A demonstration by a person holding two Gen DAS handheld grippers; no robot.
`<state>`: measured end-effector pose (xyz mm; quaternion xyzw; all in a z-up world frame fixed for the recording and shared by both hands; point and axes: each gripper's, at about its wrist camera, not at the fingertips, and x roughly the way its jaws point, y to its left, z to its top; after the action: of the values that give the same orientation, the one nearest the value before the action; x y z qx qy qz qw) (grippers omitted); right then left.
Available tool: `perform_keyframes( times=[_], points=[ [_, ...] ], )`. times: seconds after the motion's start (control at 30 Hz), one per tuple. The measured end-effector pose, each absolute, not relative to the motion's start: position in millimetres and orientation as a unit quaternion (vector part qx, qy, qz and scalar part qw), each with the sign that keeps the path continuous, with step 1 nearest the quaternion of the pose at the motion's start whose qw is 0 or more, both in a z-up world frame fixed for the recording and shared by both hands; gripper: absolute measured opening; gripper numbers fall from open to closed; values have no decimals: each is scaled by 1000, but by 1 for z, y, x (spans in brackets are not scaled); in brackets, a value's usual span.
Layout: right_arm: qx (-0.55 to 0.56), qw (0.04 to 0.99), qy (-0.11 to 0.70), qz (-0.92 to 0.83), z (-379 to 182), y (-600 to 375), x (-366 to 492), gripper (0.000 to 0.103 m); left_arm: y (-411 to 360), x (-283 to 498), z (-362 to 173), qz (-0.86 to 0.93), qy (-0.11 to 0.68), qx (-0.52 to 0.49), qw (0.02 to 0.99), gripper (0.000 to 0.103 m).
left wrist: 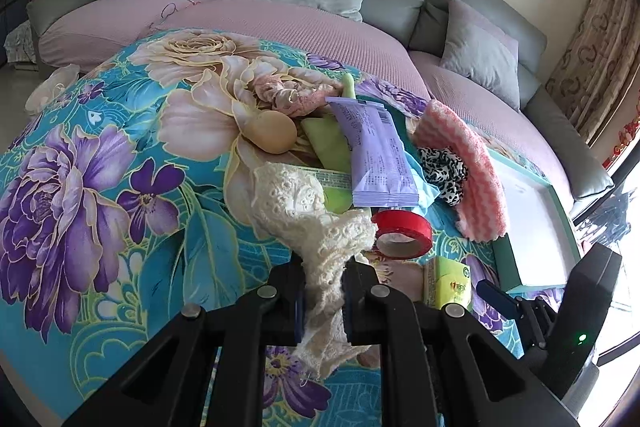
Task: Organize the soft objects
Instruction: 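Lift the lace fabric with the left tool while the right tool grasps the green tissue pack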
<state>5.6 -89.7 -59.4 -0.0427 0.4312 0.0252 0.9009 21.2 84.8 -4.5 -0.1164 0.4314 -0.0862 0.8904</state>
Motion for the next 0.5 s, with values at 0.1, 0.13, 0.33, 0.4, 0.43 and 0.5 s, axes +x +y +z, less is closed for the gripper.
perform_keyframes(
  times=[0.1, 0.13, 0.33, 0.4, 0.43, 0.5],
  points=[
    [-32, 900, 433, 35, -60, -93, 6, 62, 84, 21, -6, -85, 434, -114, 890, 15],
    [-31, 900, 434, 36, -61, -94, 6, 62, 84, 21, -6, -85, 434, -114, 890, 15],
    [-25, 905, 423, 44, -57, -97, -1, 60, 84, 21, -5, -83, 432, -114, 891, 15],
    [-24, 908, 416, 47, -51, -99, -5, 59, 84, 21, -3, -84, 429, -114, 892, 15],
    [-24, 910, 412, 48, -50, -100, -6, 58, 84, 20, -2, -84, 427, -114, 893, 15],
    [-24, 912, 407, 50, -46, -100, -8, 58, 83, 20, 0, -84, 426, -113, 894, 15]
  ],
)
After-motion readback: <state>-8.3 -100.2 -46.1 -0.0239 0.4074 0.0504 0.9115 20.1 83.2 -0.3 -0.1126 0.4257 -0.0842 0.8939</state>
